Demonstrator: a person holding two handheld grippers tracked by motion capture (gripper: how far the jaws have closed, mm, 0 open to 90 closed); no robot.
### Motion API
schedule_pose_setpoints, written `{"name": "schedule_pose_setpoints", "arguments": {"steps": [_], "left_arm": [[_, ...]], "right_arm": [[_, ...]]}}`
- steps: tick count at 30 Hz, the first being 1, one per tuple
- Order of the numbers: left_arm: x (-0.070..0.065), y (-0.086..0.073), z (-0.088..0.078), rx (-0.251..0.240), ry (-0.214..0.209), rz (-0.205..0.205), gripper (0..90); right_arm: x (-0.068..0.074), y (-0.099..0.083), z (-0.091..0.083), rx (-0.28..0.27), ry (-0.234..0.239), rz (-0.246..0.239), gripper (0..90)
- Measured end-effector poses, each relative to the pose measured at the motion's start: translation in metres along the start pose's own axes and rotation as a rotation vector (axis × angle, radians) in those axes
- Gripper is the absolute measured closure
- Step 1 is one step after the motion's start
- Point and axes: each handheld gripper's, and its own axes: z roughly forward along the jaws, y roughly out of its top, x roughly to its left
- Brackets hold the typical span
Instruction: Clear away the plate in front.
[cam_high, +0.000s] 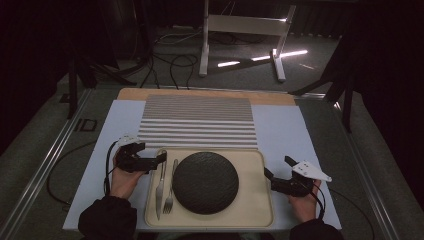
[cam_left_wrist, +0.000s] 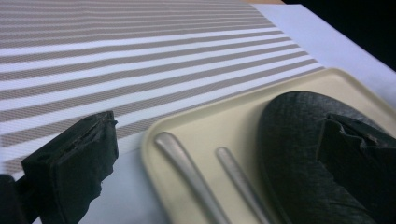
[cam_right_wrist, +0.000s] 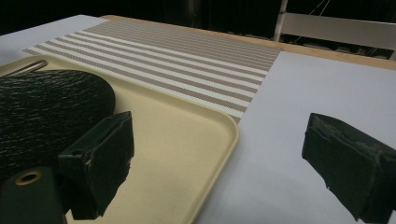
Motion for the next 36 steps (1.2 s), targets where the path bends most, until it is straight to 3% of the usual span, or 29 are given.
{"name": "schedule_pose_setpoints", "arguments": {"steps": [6, 10, 14, 18, 26, 36], "left_arm": [[0.008, -0.002, -0.009, -0.035, 0.018, 0.023, 0.0], [0.009, -0.005, -0.016, -0.045, 0.062, 0.068, 0.0], [0.011, -0.010, -0.022, -0.034, 0.098, 0.112, 0.0], [0.014, -0.016, -0.027, -0.038, 0.112, 0.126, 0.0], [0.015, -0.027, -0.038, -0.093, 0.155, 0.178, 0.0], [0.027, -0.039, -0.041, -0.088, 0.195, 0.146, 0.0]], "right_arm": [[0.000, 0.000, 0.000, 0.000, 0.001, 0.000, 9.2], [0.000, 0.000, -0.001, 0.001, 0.002, 0.003, 9.2], [0.001, 0.000, -0.001, 0.000, 0.007, 0.007, 9.2], [0.001, 0.000, -0.001, 0.004, 0.007, 0.005, 9.2], [0.003, -0.001, -0.001, 0.003, 0.011, -0.003, 9.2], [0.004, -0.003, -0.004, -0.006, 0.022, -0.018, 9.1]]}}
